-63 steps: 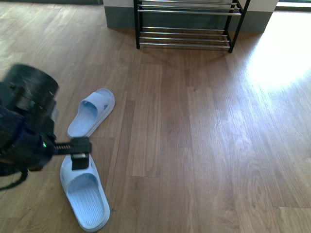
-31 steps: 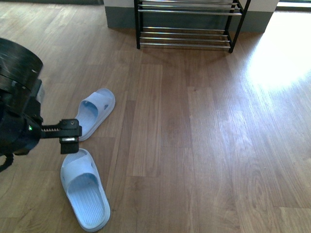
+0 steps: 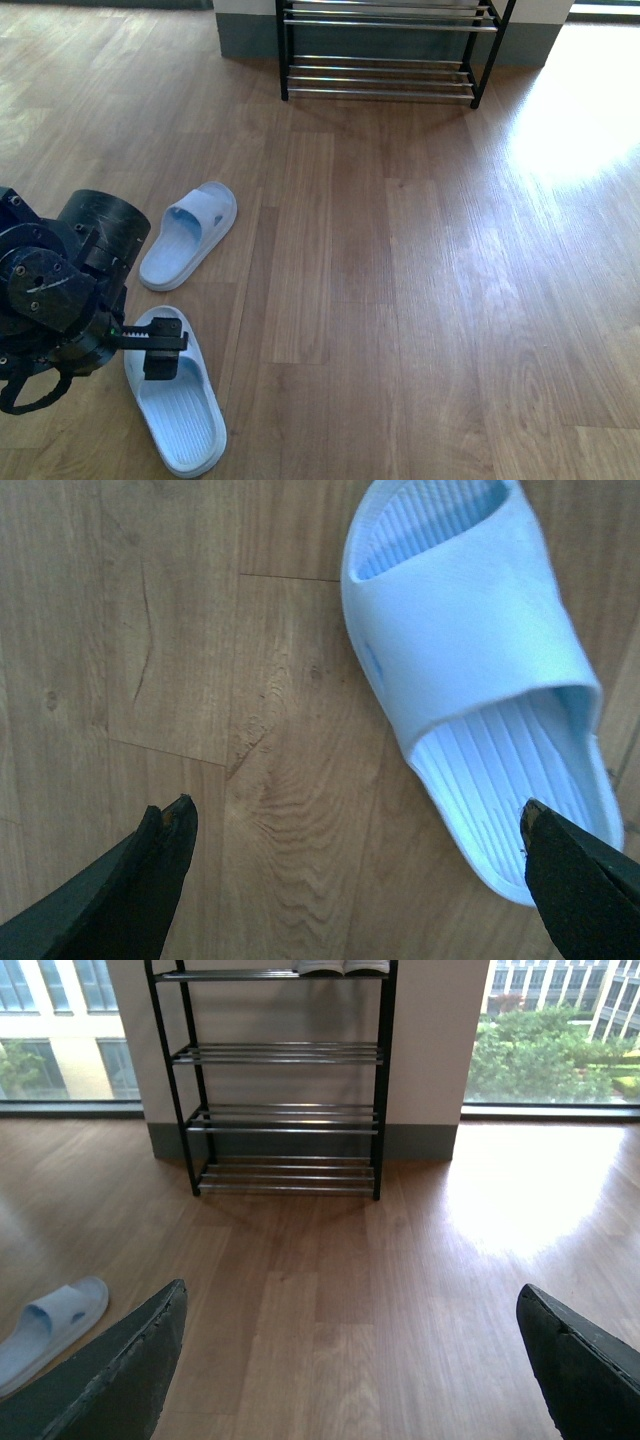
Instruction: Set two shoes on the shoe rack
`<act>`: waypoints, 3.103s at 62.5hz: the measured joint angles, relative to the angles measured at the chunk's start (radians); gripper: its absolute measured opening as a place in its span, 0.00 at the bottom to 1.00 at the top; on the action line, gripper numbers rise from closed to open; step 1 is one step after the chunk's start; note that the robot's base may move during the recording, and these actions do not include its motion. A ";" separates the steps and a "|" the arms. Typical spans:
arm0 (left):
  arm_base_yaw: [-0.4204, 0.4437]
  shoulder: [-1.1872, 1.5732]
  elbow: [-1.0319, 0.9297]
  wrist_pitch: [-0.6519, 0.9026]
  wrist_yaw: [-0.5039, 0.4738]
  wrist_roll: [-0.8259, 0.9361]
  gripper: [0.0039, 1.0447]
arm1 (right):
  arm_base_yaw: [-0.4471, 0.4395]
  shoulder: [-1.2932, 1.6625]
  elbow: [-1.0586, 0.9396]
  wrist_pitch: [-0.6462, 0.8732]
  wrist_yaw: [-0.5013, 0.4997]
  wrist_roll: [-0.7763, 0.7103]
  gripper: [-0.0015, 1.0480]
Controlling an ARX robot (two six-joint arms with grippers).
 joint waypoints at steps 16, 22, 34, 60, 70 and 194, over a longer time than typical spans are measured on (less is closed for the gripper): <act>0.003 0.043 0.020 0.005 -0.008 0.020 0.91 | 0.000 0.000 0.000 0.000 0.000 0.000 0.91; 0.006 0.071 0.043 0.006 -0.017 0.034 0.91 | 0.000 0.000 0.000 0.000 0.000 0.000 0.91; 0.015 0.143 0.075 0.011 -0.039 0.070 0.91 | 0.000 0.000 0.000 0.000 0.000 0.000 0.91; 0.014 0.261 0.190 0.056 -0.052 0.163 0.91 | 0.000 0.000 0.000 0.000 0.000 0.000 0.91; -0.001 0.290 0.223 0.052 -0.042 0.173 0.91 | 0.000 0.000 0.000 0.000 0.000 0.000 0.91; 0.058 -0.294 -0.132 0.172 -0.092 0.161 0.01 | 0.000 0.000 0.000 0.000 0.000 0.000 0.91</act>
